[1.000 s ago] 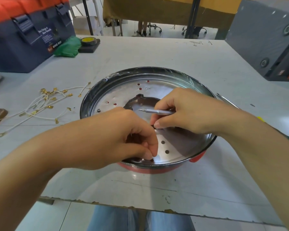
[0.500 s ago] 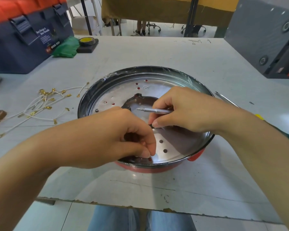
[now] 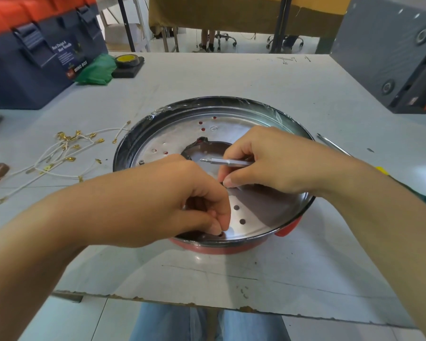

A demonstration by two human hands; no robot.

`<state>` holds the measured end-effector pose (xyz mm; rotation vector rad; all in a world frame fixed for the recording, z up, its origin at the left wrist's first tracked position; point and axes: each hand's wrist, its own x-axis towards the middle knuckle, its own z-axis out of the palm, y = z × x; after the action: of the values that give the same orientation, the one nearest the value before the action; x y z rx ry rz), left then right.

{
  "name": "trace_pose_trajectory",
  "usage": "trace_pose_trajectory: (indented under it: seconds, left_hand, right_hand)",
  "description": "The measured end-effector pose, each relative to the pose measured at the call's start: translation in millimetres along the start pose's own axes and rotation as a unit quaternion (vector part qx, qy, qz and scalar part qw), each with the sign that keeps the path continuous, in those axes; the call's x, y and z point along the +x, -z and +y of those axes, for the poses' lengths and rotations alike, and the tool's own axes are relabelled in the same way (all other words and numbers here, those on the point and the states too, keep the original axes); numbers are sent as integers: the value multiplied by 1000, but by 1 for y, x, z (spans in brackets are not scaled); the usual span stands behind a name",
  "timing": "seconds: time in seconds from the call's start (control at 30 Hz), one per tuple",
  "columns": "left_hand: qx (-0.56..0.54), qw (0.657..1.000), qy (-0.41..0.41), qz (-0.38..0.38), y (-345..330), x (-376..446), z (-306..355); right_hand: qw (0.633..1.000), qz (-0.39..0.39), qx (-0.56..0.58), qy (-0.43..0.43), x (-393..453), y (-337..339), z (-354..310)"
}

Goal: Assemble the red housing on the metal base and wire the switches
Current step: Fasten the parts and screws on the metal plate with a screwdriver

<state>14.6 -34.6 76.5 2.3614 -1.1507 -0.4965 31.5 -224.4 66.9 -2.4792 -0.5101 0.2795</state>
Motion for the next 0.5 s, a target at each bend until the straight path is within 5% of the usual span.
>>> trace_pose_trajectory:
  seconds: [0.5]
  left_hand:
    - [34,999,25,-16,0,1,10]
  right_hand:
    - [1000,2,-3,5,1,-1,1]
